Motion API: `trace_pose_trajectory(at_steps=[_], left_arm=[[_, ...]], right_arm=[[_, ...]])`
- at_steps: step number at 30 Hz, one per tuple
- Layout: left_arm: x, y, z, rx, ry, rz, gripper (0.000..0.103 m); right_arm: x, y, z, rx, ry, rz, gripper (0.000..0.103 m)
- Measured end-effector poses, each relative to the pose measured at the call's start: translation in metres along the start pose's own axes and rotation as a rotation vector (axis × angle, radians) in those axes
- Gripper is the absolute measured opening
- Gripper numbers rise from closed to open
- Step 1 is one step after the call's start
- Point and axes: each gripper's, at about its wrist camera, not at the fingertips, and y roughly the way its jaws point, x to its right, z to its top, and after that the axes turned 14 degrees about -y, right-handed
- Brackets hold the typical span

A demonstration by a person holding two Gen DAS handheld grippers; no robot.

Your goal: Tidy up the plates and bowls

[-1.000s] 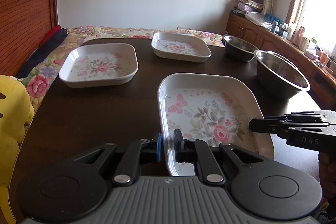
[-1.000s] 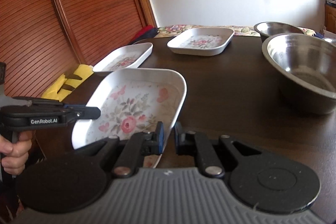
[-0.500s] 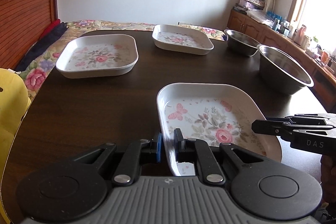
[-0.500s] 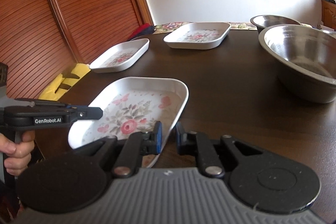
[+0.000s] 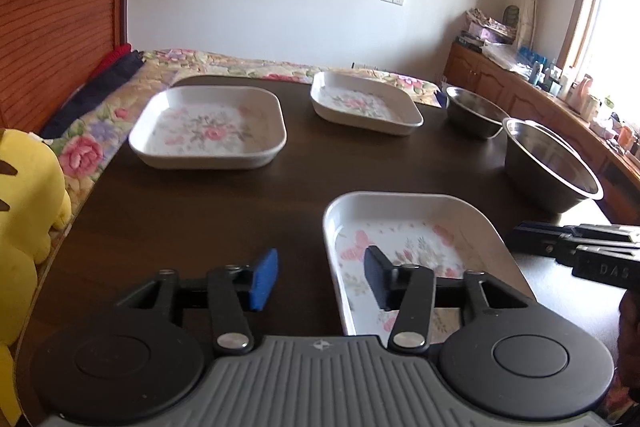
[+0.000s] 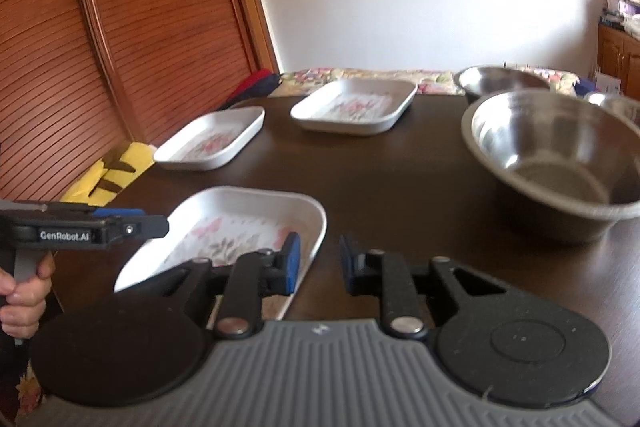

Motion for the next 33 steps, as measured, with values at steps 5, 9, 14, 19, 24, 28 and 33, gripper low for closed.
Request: trace_pose_trajectory(at_steps=[5,9,14,19,24,28,33], left_arm=[[0.0,-0.003,0.005,0.026,0.014,0.009,0.068],[0.0,-0.004,0.008,0.051,0.03,0.033,0.081],[-0.001,-0.005,0.012,0.068,0.044,0.05,0.084],[-0.004,-0.005,0.018,0.078,0.047,0.054,0.091],[-0.006,-0.001,0.033,0.088,0.058,0.061,0.092],[-0.01,0.0,0.05,0.115,0.065,0.069,0.094],[-0.022,0.006,0.072,0.139,0.078,0.102,0.095]], right_arm=[[0.004,-0.002,0.008,0.019,-0.009,-0.013,0.028],[0.004,0.001,0.013,0.025,-0.018,-0.015,0.028],[0.003,0.006,0.023,0.035,-0.031,-0.013,0.029],[0.0,0.01,0.034,0.05,-0.048,-0.006,0.03],[-0.004,0.018,0.05,0.064,-0.075,0.006,0.03],[-0.007,0.027,0.063,0.066,-0.108,0.013,0.031],[-0.017,0.038,0.082,0.074,-0.152,0.028,0.04]])
